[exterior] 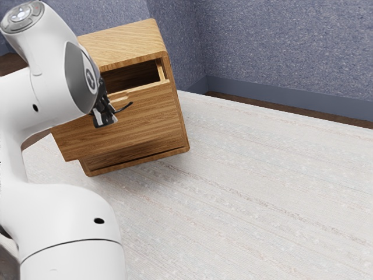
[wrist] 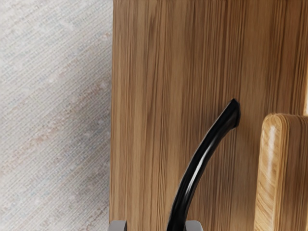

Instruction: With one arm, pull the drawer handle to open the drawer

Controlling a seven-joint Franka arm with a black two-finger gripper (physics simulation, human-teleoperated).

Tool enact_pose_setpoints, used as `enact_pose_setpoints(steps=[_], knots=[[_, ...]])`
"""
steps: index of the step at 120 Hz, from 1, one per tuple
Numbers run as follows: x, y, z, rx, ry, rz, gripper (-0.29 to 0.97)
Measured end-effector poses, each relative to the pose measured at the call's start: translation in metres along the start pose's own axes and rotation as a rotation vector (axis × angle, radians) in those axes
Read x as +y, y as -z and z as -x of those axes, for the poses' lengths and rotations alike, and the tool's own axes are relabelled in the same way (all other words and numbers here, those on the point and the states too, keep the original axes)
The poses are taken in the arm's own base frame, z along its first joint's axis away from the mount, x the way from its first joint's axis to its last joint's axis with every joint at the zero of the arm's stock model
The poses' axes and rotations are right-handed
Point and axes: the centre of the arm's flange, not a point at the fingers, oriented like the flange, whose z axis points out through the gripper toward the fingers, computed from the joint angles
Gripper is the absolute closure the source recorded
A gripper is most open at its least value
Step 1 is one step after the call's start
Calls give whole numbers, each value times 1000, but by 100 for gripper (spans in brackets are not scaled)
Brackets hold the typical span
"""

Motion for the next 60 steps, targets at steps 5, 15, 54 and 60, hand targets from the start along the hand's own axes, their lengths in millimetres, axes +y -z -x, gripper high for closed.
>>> enact_pose_setpoints(steps=[5, 15, 54, 60], knots=[[0, 0, 0, 1, 0, 0, 62], [0, 4, -1, 2, 3, 9, 62], [-40, 126, 151, -162, -303, 164, 39], [-29, 147, 148, -339, -324, 64, 31]])
